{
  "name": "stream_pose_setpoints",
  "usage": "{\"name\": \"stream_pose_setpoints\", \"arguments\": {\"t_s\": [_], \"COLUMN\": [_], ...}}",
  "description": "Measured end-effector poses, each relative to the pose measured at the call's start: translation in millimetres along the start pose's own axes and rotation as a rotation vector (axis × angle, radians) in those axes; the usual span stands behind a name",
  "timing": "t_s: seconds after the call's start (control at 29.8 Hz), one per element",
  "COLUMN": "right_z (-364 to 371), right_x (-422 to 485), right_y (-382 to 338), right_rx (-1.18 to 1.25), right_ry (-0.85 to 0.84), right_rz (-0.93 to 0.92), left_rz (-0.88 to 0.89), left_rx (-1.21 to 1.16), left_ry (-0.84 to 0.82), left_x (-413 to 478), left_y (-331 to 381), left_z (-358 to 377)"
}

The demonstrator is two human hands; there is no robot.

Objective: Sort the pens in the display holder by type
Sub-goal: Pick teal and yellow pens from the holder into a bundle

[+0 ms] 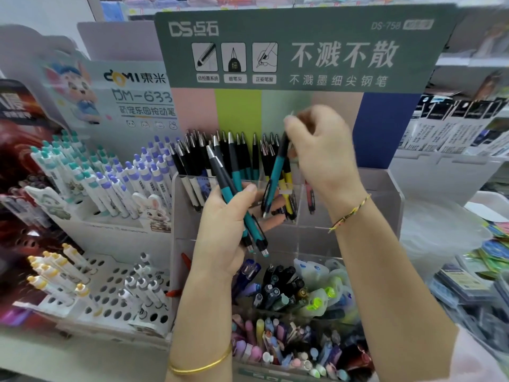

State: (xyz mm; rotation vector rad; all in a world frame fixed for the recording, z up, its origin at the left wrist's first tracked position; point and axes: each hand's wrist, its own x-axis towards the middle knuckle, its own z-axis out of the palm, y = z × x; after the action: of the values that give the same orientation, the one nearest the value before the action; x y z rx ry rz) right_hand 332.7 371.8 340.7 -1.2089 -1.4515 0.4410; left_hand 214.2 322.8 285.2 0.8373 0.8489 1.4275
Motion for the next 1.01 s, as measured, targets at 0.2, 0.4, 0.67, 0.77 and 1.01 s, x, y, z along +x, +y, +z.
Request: {"name": "stream_pose_setpoints", "arguments": {"t_s": [0.2,0.4,0.67,0.77,1.01], "right_z": [8,41,53,48,48], "right_x": [9,10,8,4,-2], "right_y": [-12,-7,-10,-15,-19], "right_rx": [0.074,-0.137,-0.595,-0.315,-0.114], "right_ry": [0.310,0.108,-0.085,-0.033,-0.349], "right_rz": [-0.236,-0.245,-0.185,-0.225,-0.114], "left_rz": [0.084,0.068,0.023,0.048,0.009], "left_rx": [0.110,-0.017,-0.062,-0.058,-0.087], "left_ry": [0.170,0.134,0.080,0.042,-0.024], "left_x": [-1,-4,-6,-6,-8], "left_y": [6,9,11,12,12], "left_z": [-8,-11,-24,-26,-23]}}
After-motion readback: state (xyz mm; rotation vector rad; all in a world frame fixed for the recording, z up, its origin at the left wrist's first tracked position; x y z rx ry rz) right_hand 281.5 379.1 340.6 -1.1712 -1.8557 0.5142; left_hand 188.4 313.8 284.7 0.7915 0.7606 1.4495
